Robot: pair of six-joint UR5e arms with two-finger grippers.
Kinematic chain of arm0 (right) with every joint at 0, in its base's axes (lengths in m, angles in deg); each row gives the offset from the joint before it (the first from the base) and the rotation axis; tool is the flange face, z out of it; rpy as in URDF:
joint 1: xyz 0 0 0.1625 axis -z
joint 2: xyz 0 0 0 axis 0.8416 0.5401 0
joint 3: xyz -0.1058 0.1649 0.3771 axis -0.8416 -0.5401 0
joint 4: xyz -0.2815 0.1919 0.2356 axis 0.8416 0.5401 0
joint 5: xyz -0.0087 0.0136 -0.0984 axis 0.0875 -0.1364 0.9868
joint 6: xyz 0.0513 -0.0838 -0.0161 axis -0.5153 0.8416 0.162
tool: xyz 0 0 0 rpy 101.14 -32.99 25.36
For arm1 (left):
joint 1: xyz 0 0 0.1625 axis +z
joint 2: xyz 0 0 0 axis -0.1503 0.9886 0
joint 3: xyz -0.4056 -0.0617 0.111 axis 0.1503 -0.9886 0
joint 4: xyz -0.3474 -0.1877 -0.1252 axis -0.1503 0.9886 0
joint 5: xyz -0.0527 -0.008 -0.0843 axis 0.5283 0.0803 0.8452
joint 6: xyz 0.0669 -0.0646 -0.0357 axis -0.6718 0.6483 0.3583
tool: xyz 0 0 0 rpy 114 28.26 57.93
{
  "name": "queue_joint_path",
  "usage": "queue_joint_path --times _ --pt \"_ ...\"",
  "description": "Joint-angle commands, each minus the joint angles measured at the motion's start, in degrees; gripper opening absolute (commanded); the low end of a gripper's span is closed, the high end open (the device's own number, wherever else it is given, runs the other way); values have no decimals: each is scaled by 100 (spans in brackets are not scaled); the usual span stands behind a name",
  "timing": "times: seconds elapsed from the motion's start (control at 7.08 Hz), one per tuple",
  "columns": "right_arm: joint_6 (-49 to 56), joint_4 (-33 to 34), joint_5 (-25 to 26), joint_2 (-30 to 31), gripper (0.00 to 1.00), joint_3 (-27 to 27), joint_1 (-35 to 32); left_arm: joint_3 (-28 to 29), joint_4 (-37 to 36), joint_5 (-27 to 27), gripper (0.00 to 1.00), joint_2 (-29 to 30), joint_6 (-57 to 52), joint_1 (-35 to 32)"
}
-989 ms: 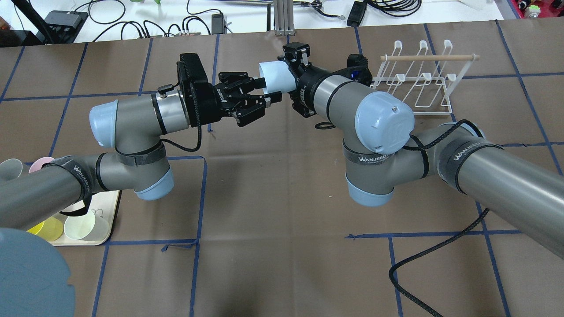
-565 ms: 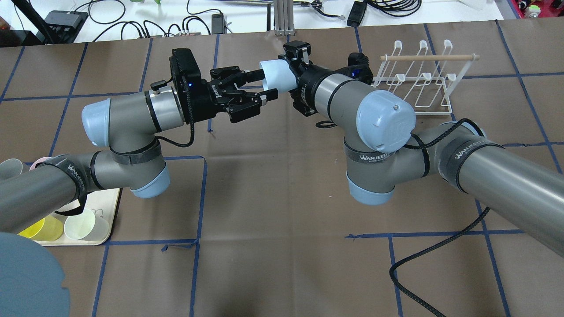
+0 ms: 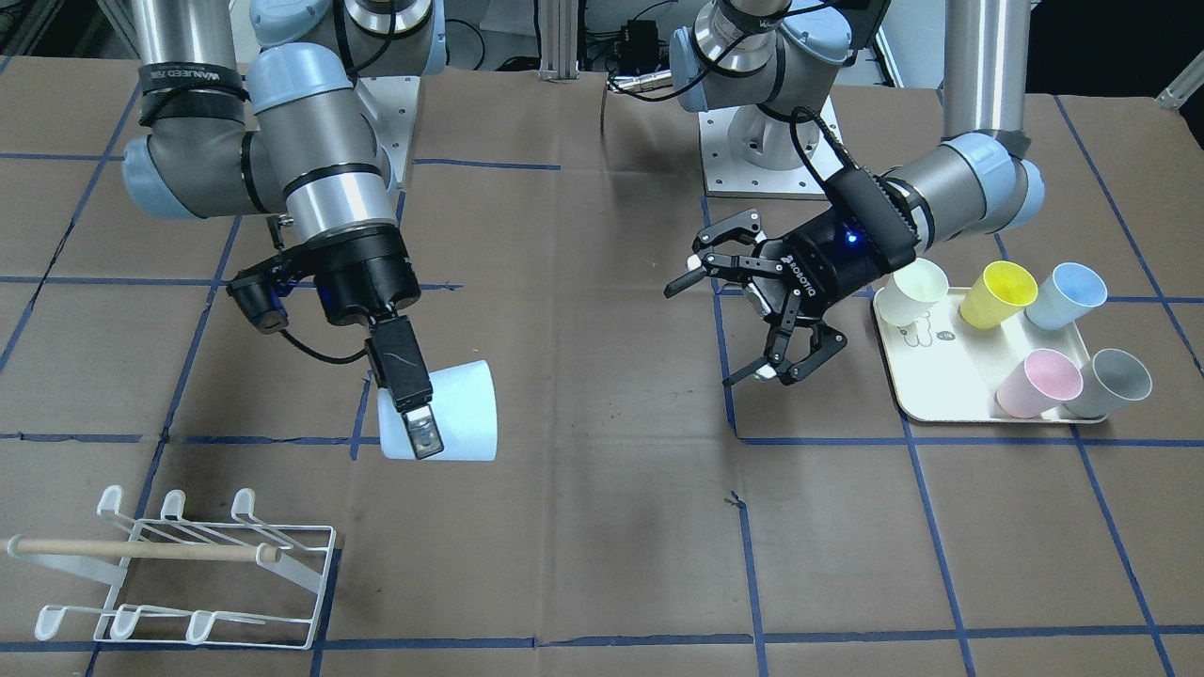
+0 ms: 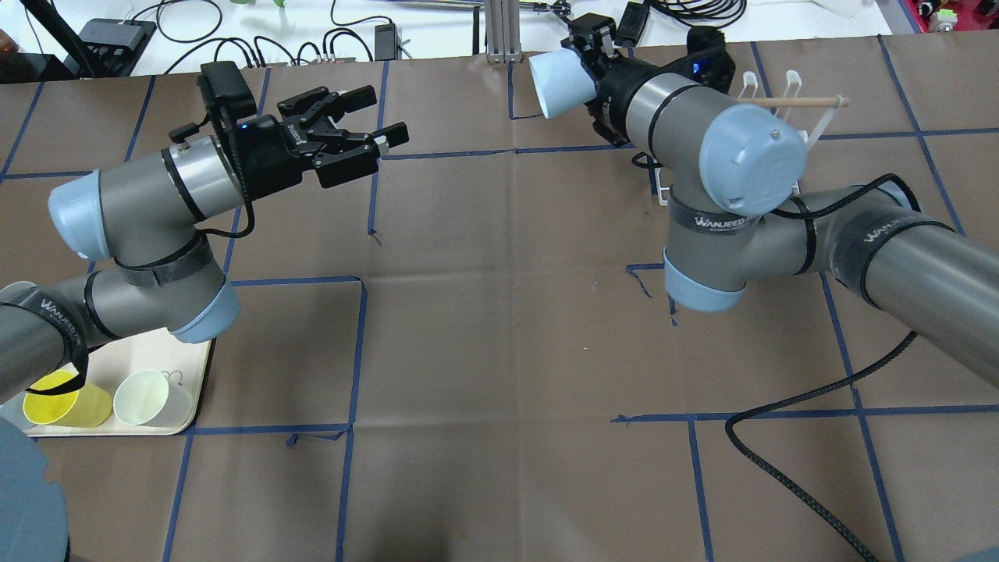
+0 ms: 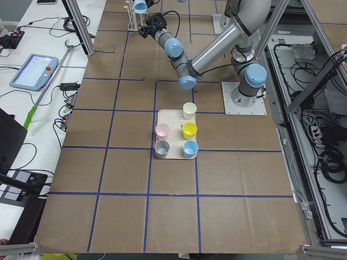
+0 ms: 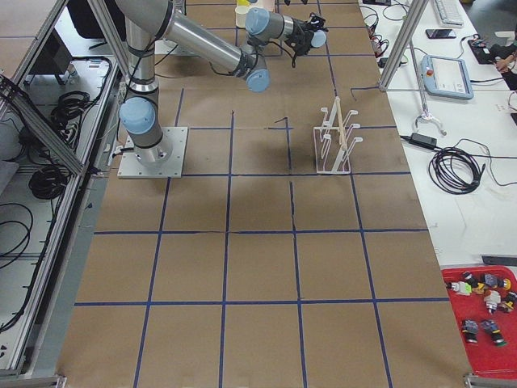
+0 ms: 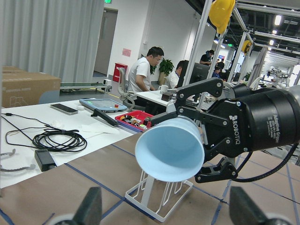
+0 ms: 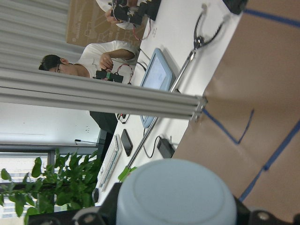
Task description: Transfer IKEA cup to right arm and place on rack
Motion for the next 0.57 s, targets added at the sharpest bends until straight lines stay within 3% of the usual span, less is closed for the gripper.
queue_joint_path --times 0.0,0.14,0.42 --pt "3012 126 42 -1 20 -40 512 246 205 -922 96 15 102 218" --pt "4201 458 77 -53 20 -66 670 692 728 -1783 96 76 146 148" --pt "6682 767 51 -595 20 -285 1196 1502 2588 -2997 96 41 190 -88"
